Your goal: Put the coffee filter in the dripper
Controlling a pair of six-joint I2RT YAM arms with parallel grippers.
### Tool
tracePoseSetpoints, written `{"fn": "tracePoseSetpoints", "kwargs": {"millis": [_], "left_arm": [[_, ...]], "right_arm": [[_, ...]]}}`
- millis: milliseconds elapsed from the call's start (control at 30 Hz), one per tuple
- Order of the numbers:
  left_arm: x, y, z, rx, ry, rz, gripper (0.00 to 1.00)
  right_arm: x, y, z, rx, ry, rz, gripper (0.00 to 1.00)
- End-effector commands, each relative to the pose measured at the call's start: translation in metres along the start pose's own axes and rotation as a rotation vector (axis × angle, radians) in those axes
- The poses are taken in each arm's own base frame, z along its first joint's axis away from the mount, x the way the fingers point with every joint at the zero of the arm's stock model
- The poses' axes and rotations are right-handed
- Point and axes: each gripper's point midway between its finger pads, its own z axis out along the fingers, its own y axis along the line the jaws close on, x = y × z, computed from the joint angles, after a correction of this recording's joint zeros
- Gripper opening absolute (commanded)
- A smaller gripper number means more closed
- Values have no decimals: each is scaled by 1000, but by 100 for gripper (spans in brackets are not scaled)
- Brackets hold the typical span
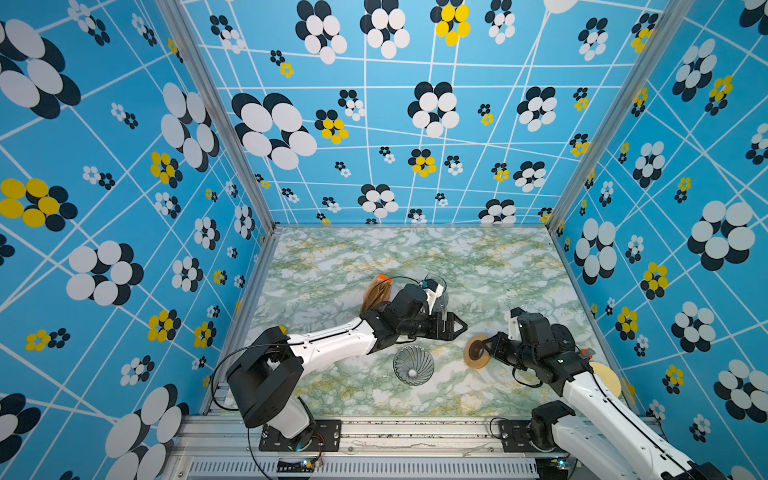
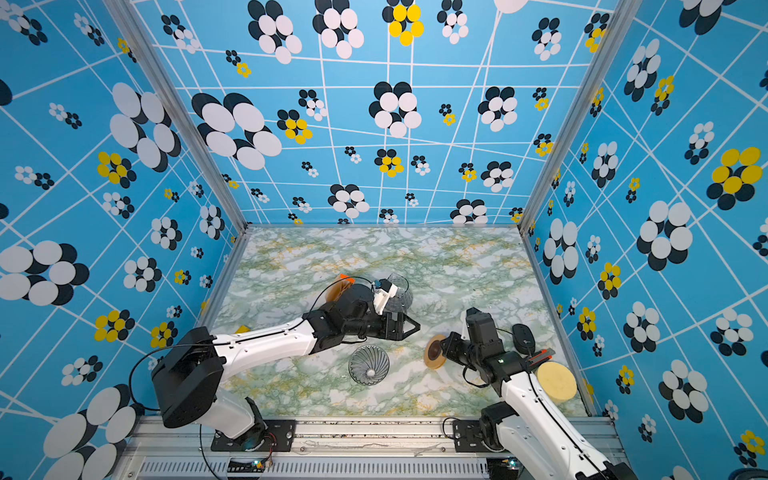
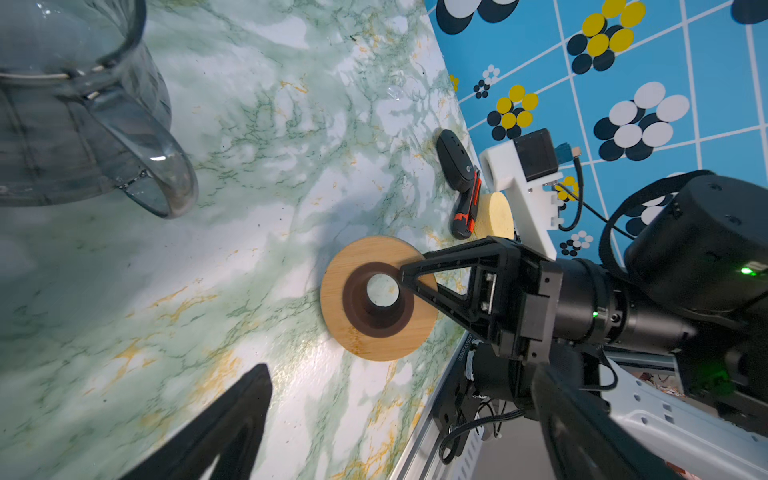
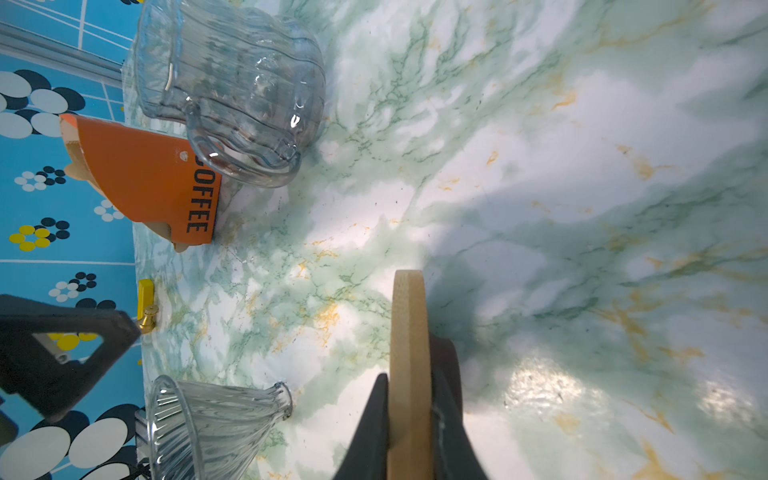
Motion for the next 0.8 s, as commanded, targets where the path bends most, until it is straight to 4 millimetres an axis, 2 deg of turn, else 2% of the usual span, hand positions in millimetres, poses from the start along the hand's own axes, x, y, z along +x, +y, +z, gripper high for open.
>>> {"fn": "tracePoseSetpoints", "kwargs": {"millis": [0,267,433,567,767], "left_arm": [[-11,-7,-18,50,-25,0,99],[-31,-3,-60,54,-58,-26,100],[-41,0,-88,106,-119,-79,99],[-44,6,-107,161,-129,-141,97],[-50,11,-134,249,-194,-186,90]], "right_arm": [[-7,9,-8,-21,-17,-18,10],[-32,43,-31,-115,-87,-48,9],[-52,83,-47,-256,-122,-50,9],[-64,122,-59,-423,-115,-42,9],[-78,163,-73,-576,-127,-41,9]]}}
